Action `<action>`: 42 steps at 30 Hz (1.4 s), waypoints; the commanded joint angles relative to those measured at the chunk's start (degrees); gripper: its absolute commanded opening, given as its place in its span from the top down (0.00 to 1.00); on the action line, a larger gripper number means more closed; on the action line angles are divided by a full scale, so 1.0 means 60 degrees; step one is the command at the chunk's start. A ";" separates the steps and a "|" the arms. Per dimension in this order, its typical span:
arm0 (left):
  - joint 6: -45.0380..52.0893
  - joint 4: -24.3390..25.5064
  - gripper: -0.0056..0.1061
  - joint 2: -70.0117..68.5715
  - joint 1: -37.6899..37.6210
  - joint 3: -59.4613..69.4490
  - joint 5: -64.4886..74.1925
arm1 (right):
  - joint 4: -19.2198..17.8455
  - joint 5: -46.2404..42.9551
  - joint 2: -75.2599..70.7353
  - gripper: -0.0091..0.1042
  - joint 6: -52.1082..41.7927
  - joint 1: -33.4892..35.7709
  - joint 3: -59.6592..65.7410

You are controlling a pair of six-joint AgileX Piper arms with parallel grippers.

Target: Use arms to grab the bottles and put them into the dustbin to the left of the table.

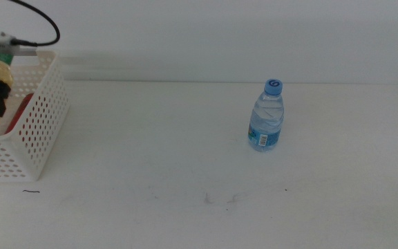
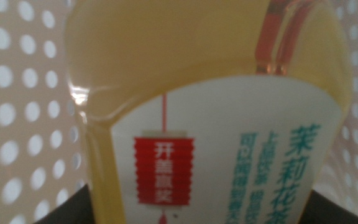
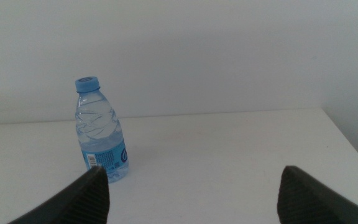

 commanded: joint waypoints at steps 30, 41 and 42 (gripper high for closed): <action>0.1451 -0.5279 0.11 -0.5531 -0.2984 -0.0561 0.2204 | -0.0096 -0.0033 -0.0050 0.13 -0.0061 -0.0048 0.0026; 0.0511 -0.3535 0.11 -0.6428 -0.6011 -0.0561 0.2204 | -0.0096 -0.0033 -0.0050 0.13 -0.0061 -0.0048 0.0026; 0.0511 -0.3567 0.11 -0.6428 -0.6011 -0.0561 0.2204 | -0.0096 -0.0033 -0.0050 0.13 -0.0061 -0.0048 0.0026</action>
